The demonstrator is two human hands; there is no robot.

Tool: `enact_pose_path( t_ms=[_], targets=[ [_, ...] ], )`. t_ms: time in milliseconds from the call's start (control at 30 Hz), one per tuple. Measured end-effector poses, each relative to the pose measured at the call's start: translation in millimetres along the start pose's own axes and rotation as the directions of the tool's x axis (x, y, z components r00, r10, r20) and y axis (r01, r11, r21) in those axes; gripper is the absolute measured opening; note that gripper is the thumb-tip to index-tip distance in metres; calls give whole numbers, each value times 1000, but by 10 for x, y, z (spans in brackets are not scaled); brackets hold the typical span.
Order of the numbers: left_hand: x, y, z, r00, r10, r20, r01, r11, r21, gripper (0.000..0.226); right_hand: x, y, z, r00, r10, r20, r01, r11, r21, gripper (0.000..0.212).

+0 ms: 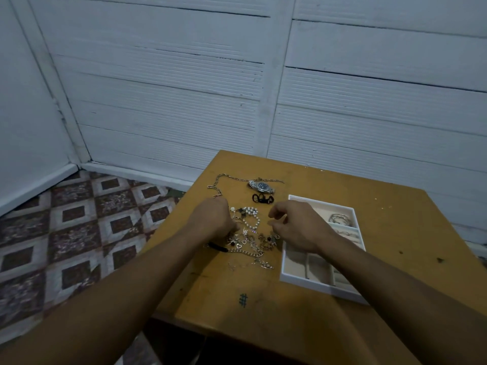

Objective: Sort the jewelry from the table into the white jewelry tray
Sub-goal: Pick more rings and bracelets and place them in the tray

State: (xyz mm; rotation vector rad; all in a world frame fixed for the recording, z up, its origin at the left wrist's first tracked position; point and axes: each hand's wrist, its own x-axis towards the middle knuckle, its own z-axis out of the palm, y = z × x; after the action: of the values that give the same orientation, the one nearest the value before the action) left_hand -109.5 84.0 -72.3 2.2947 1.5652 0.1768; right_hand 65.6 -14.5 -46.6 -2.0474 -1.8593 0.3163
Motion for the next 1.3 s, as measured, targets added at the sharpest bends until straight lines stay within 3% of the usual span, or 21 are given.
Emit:
enact_pose_path(
  t_ms=[233, 667, 833, 1000, 1300],
  targets=[
    [39, -4, 52, 1000, -15, -14, 14, 999, -34, 13, -2, -56, 20, 1000, 14, 11, -14, 1000, -2, 22],
    [-69, 44, 76, 999, 47, -2, -47, 997, 58, 12, 214, -215, 77, 1000, 25, 18, -24, 999, -30, 19],
    [-84, -89, -130, 1000, 17, -26, -19, 995, -103, 19, 369, -296, 127, 998, 34, 44, -33, 999, -10, 22],
    [-125, -377, -317, 998, -46, -40, 34, 963, -267, 7, 506, -411, 247, 997, 16, 69, -15, 1000, -5, 26],
    [-214, -606, -391, 997, -63, -42, 43, 929, -366, 13, 770, -694, 443, 993, 5, 118, 14, 987, -162, 39]
  ],
)
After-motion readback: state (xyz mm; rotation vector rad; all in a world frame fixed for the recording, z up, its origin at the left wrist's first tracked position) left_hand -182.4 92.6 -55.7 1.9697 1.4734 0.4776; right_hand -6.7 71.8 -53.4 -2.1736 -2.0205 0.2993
